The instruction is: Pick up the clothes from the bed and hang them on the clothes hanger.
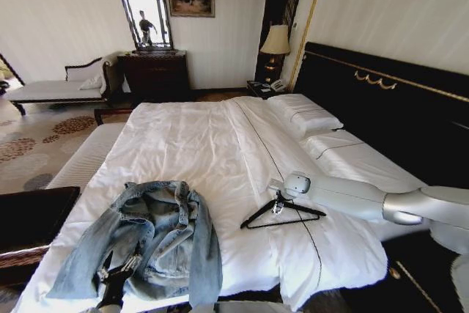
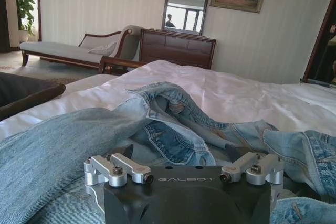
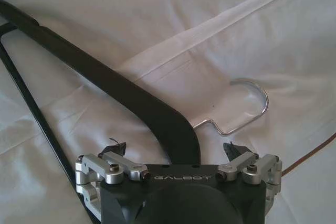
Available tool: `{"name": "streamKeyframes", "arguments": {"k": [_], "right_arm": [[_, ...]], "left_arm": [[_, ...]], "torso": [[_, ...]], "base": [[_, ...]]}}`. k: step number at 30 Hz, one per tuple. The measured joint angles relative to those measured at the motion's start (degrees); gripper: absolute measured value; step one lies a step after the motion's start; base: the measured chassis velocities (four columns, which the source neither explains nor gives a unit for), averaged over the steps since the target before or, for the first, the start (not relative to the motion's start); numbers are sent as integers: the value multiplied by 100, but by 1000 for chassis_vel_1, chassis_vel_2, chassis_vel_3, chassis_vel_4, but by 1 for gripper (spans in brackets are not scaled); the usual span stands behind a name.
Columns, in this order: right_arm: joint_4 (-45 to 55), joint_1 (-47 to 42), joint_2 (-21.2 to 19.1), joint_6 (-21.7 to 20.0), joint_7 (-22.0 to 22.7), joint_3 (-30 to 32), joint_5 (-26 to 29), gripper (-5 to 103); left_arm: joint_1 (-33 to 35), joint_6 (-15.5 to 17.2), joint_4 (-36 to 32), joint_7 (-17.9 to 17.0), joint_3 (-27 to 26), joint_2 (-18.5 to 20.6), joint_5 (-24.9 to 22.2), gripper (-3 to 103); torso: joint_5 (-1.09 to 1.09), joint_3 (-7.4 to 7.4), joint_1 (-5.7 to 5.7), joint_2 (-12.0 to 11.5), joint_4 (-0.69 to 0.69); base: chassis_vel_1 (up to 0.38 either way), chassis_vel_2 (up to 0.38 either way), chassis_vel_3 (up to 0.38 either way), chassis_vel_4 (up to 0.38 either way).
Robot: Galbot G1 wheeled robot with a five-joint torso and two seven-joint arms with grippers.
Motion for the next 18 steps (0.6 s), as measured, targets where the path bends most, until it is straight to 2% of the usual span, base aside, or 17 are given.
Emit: {"name": "streamKeyframes", "arguments": {"k": [13,16,18], "right_arm": [[-182,-168,161,5,16,53,-55,101],[-245,-132,214,6,5,-33,-99,97],[-336,-97,275,6,-14,-102,-130,89]], "left_arm": [[2,-12,18,3,-43,10,-25,100],[1,-15,30,4,-46,6,-29,100],[1,-27,46,4,-54,1,-33,100]], "torso": [[1,0,0,0,1],[0,0,0,0,1],[0,0,0,0,1]], "base": [[0,0,0,0],[0,0,0,0],[0,0,0,0]]}}
